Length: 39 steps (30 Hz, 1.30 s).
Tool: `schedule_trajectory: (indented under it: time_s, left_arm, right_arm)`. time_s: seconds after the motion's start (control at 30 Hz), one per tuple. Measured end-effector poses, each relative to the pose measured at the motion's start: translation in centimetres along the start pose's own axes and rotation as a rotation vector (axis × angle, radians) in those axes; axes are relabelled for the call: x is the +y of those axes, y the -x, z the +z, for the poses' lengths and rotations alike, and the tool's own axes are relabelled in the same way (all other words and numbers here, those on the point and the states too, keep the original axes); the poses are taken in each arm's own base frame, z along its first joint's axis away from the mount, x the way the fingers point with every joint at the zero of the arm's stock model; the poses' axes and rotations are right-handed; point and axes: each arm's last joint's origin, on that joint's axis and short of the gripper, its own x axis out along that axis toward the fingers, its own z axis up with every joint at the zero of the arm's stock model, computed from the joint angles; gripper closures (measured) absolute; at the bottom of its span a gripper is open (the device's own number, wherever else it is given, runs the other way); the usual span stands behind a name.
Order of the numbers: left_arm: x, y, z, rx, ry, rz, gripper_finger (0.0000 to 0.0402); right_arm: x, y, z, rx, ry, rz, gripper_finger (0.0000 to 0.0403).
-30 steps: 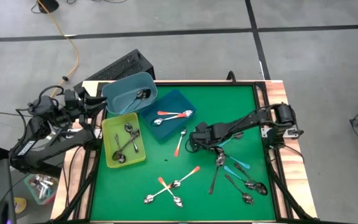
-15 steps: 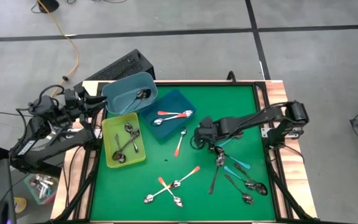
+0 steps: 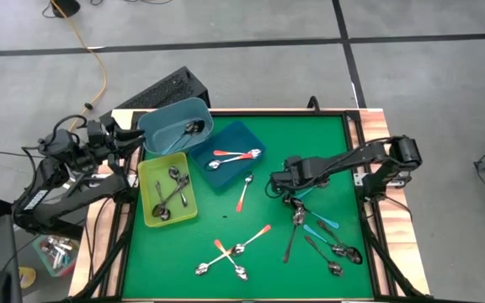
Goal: Sort silverware by color (type)
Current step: Put the blue spoon into the light blue bin
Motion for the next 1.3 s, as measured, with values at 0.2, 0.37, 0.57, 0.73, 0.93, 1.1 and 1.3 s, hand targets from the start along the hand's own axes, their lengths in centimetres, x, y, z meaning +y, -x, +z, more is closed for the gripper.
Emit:
schedule_trajectory:
  time_s: [0.2,0.37,0.57,0.73,0.93,1.1,1.3]
  left_arm:
    - [0.1,0.0,0.0,-0.007,-0.001,0.024,0.0280]
    - [0.1,0.0,0.0,-0.008,-0.011,0.029,0.0280]
    - [0.1,0.0,0.0,-0.008,-0.011,0.029,0.0280]
    - [0.1,0.0,0.0,-0.009,-0.004,0.029,0.0280]
    - [0.1,0.0,0.0,-0.012,-0.009,0.041,0.0280]
    - [0.1,0.0,0.0,-0.014,-0.008,0.047,0.0280]
    - [0.1,0.0,0.0,-0.014,-0.008,0.048,0.0280]
  right_arm:
    - [-0.4,-1.3,-1.0,0.006,-0.085,0.011,0.0221]
    - [0.3,-2.0,-1.2,0.009,-0.101,0.056,0.0221]
    - [1.1,-3.8,-1.8,0.020,-0.087,0.034,0.0221]
    - [1.4,-4.1,-2.2,0.015,-0.077,0.036,0.0224]
    - [1.5,-4.1,-2.2,0.017,-0.074,0.040,0.0250]
    - [1.4,-4.0,-2.2,0.028,-0.068,0.041,0.0300]
    - [1.4,-4.1,-2.1,0.035,-0.048,0.043,0.0360]
